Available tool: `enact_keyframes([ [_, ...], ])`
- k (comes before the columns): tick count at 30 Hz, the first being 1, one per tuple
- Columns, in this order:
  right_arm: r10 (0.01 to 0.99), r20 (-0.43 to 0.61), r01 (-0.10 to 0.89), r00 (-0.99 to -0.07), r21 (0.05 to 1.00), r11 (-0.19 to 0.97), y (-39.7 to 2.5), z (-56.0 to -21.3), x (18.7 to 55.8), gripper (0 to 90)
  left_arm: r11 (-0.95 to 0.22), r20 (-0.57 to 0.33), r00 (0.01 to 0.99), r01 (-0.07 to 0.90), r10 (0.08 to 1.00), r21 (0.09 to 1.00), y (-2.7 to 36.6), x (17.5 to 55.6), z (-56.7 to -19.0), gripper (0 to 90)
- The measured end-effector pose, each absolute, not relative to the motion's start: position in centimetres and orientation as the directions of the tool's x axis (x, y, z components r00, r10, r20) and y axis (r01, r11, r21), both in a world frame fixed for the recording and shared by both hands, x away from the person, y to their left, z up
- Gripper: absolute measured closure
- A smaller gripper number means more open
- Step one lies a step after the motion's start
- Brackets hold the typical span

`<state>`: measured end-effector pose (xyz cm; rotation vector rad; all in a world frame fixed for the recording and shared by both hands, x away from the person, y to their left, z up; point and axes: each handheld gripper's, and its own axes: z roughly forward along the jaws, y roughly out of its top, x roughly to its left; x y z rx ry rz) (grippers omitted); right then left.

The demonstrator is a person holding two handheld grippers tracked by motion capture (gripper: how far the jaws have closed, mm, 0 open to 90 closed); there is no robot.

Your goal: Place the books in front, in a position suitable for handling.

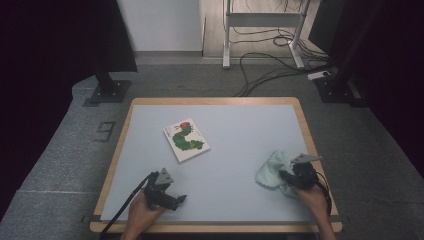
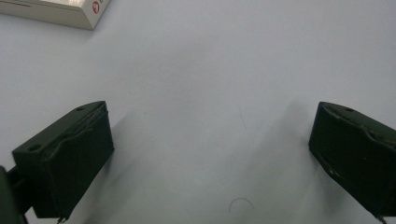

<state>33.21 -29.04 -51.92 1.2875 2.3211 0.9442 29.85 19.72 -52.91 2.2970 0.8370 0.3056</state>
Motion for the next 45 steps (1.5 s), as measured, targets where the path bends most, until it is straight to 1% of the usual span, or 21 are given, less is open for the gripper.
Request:
enact_keyframes([
  [1, 0.836, 0.018, 0.626, -0.548, 0.671, 0.397, -28.8, -51.7, 33.2, 68.9, -0.573, -0.008, 0.767, 0.486, 0.641, 0.66, 19.7, 29.9, -52.9, 0.0],
  [2, 0.836, 0.018, 0.626, -0.548, 0.671, 0.397, -28.8, -51.7, 33.2, 68.9, -0.573, -0.008, 0.767, 0.486, 0.641, 0.66, 19.7, 29.9, -52.9, 0.0],
  [4, 0.834, 0.008, 0.623, -0.551, 0.669, 0.405, -28.7, -51.5, 33.2, 63.6, -0.573, -0.008, 0.767, 0.486, 0.641, 0.66, 19.7, 29.9, -52.9, 0.0],
  [5, 0.834, -0.001, 0.617, -0.552, 0.672, 0.409, -28.6, -51.3, 33.2, 57.2, -0.573, -0.009, 0.768, 0.487, 0.641, 0.659, 19.7, 29.9, -52.9, 0.0],
  [8, 0.842, -0.003, 0.61, -0.539, 0.688, 0.393, -28.7, -50.6, 33.1, 46.6, -0.573, -0.009, 0.768, 0.486, 0.641, 0.659, 19.7, 29.9, -52.9, 0.0],
  [9, 0.842, -0.003, 0.61, -0.539, 0.688, 0.393, -28.7, -50.6, 33.1, 46.6, -0.574, -0.009, 0.768, 0.486, 0.641, 0.659, 19.7, 29.9, -52.9, 0.0],
  [10, 0.849, -0.008, 0.6, -0.529, 0.703, 0.38, -28.8, -50.1, 33.1, 40.4, -0.574, -0.009, 0.768, 0.486, 0.64, 0.659, 19.7, 29.9, -52.9, 0.0],
  [11, 0.852, -0.007, 0.598, -0.524, 0.709, 0.374, -28.8, -49.8, 33.1, 36.7, -0.574, -0.006, 0.768, 0.484, 0.641, 0.66, 19.7, 29.8, -52.9, 0.0],
  [15, 0.853, -0.005, 0.577, -0.523, 0.734, 0.358, -28.5, -48.8, 33.2, 25.6, -0.574, -0.009, 0.768, 0.486, 0.64, 0.659, 19.7, 29.9, -52.9, 0.0],
  [18, 0.849, 0.002, 0.57, -0.528, 0.742, 0.353, -28.1, -48.4, 33.3, 23.0, -0.573, -0.01, 0.767, 0.488, 0.641, 0.658, 19.7, 29.9, -52.9, 0.0],
  [23, 0.833, 0.009, 0.56, -0.554, 0.744, 0.364, -26.4, -48.2, 33.9, 13.1, -0.568, -0.02, 0.767, 0.492, 0.641, 0.66, 19.8, 30.0, -52.8, 0.0],
  [25, 0.831, 0.006, 0.559, -0.556, 0.742, 0.369, -25.8, -48.2, 34.2, 12.7, -0.554, -0.032, 0.764, 0.496, 0.645, 0.669, 20.0, 30.2, -52.8, 0.0],
  [28, 0.823, 0.005, 0.556, -0.568, 0.74, 0.379, -25.2, -48.3, 34.4, 10.6, -0.552, -0.014, 0.758, 0.487, 0.652, 0.676, 20.2, 30.5, -52.6, 0.0],
  [29, 0.816, 0.005, 0.547, -0.579, 0.744, 0.384, -24.5, -48.3, 34.8, 6.4, -0.554, -0.002, 0.753, 0.486, 0.658, 0.676, 20.3, 30.7, -52.5, 0.0],
  [30, 0.816, 0.005, 0.547, -0.579, 0.744, 0.384, -24.5, -48.3, 34.8, 6.4, -0.556, 0.006, 0.749, 0.487, 0.663, 0.674, 20.5, 30.9, -52.4, 0.0],
  [32, 0.803, 0.002, 0.531, -0.597, 0.751, 0.393, -23.3, -48.2, 35.1, 1.3, -0.539, -0.003, 0.734, 0.502, 0.68, 0.676, 21.1, 31.5, -52.1, 0.0],
  [33, 0.797, -0.002, 0.524, -0.604, 0.753, 0.398, -23.1, -48.2, 35.2, 0.4, -0.539, -0.003, 0.734, 0.502, 0.68, 0.676, 21.1, 31.5, -52.1, 0.0],
  [40, 0.771, -0.013, 0.486, -0.637, 0.769, 0.415, -20.5, -47.9, 36.1, 0.0, -0.524, -0.012, 0.73, 0.503, 0.684, 0.687, 21.8, 33.0, -51.1, 0.0],
  [45, 0.755, -0.017, 0.473, -0.656, 0.77, 0.428, -19.0, -47.8, 36.5, 0.0, -0.547, 0.004, 0.735, 0.501, 0.678, 0.671, 21.6, 34.4, -50.7, 0.0],
])
